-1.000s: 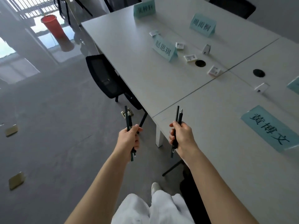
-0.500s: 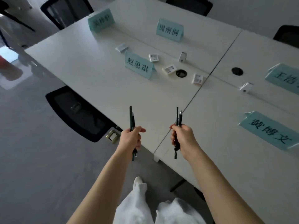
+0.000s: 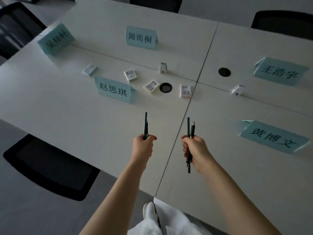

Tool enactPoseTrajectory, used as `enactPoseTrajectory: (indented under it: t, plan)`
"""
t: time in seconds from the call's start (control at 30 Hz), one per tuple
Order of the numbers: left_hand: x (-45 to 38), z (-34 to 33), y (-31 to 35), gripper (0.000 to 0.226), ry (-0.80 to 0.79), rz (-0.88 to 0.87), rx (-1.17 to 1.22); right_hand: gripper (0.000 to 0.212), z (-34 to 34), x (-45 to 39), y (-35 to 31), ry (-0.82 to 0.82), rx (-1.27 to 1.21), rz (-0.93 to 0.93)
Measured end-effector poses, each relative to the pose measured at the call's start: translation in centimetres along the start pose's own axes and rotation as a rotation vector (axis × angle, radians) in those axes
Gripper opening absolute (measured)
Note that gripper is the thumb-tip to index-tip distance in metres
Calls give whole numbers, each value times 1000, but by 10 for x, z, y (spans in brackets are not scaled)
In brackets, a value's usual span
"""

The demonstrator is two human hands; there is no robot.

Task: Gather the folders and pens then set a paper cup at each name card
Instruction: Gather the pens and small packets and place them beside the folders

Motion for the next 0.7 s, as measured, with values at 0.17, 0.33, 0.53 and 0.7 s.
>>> enactPoseTrajectory:
  t: [0.17, 0.33, 0.53, 0.7]
  plan:
    - [-54, -25, 45, 16, 99, -43, -222, 5, -8, -69, -56, -15, 55, 13]
    - [-105, -36, 95, 22, 156, -107, -471, 11, -27, -133, -89, -26, 81, -51]
    - [-167, -34, 157, 32, 238, -272, -765, 11, -45, -187, -115, 11, 116, -71]
    - [-233, -32, 175, 38, 224, -326, -1031, 25, -56, -237, -131, 179, 334, -6]
Point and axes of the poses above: each hand's wrist, its own x-axis away from the middle knuckle, its own z-axis out of the back of the hand, y = z × x, the point moved 5 cm from there along -x, towards the middle knuckle, and after that the axes turned 14 degrees about -x, right-handed, at the moved point
